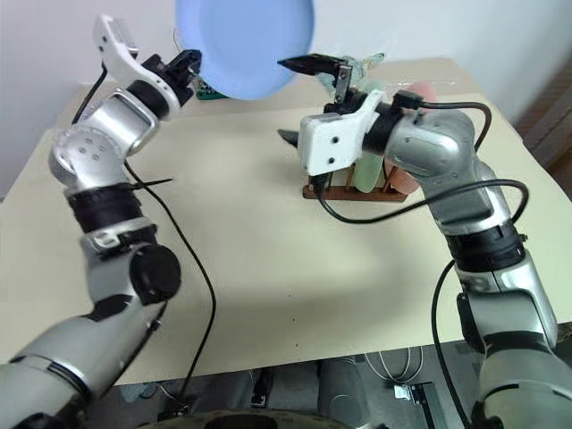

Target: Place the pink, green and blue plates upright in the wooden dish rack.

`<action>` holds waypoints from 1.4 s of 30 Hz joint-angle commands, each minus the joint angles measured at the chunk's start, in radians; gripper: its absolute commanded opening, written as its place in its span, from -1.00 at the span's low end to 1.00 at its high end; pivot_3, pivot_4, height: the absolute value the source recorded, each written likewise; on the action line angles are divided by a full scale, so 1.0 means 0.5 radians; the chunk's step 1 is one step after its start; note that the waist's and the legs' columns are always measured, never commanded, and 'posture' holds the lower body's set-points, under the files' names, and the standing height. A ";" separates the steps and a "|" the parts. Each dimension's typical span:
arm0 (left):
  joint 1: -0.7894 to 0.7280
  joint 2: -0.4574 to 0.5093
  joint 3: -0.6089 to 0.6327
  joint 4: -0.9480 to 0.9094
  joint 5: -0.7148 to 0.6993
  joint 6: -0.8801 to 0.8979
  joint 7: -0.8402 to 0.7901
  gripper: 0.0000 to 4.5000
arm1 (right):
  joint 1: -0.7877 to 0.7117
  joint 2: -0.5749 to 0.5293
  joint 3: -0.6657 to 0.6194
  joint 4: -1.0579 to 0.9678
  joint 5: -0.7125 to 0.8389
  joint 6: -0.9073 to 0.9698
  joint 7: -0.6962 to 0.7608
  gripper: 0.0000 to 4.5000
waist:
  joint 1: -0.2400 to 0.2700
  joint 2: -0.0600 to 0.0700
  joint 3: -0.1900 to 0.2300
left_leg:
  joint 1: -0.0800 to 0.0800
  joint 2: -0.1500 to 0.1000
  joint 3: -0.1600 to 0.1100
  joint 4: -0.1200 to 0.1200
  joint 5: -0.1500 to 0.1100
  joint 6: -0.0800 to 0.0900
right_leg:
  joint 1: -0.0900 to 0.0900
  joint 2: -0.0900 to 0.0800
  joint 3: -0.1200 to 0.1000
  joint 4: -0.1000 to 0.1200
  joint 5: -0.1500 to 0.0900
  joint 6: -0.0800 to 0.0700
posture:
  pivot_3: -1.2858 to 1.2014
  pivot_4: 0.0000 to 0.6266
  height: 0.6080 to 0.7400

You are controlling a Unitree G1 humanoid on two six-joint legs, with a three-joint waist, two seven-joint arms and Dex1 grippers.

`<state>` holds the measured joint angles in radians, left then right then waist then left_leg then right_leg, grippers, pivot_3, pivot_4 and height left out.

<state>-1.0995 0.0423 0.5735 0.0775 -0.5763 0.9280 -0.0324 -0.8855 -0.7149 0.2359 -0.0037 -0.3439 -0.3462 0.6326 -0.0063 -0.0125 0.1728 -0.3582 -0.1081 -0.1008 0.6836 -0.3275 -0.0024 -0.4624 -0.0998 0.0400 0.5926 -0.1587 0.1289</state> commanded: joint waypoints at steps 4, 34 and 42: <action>0.065 -0.109 -0.121 -0.398 -0.147 -0.063 0.191 -0.98 | -0.092 -0.002 -0.007 0.186 -0.276 -0.219 -0.247 1.00 | -0.015 0.000 0.000 | 0.003 0.002 0.001 -0.002 0.001 -0.001 | 0.001 0.003 0.001 -0.007 0.001 -0.002 | 0.03 -0.52 0.93; 0.172 -0.224 -0.308 -0.429 -0.559 0.005 0.530 -1.00 | -0.214 0.075 0.018 0.418 -0.548 -0.285 -0.444 -0.98 | -0.009 0.000 0.000 | 0.003 0.003 0.001 -0.003 0.001 -0.001 | 0.006 0.006 0.001 -0.017 0.003 -0.004 | 0.03 -0.52 0.93; 0.193 -0.146 -0.343 -0.458 -0.730 -0.084 0.283 0.37 | -0.204 0.054 0.003 0.427 -0.545 -0.283 -0.452 -1.00 | -0.013 0.000 0.000 | 0.004 0.003 0.001 -0.003 0.001 -0.001 | 0.006 0.006 0.001 -0.017 0.004 -0.005 | 0.03 -0.52 0.93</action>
<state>-0.9854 -0.0437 0.4058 -0.1202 -0.9047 0.9038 0.1349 -0.9607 -0.6803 0.2712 0.2310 -0.6319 -0.4870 0.4269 -0.0129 -0.0124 0.1729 -0.3564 -0.1065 -0.1004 0.6815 -0.3270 -0.0031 -0.4596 -0.0968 0.0405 0.5841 -0.1570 0.1265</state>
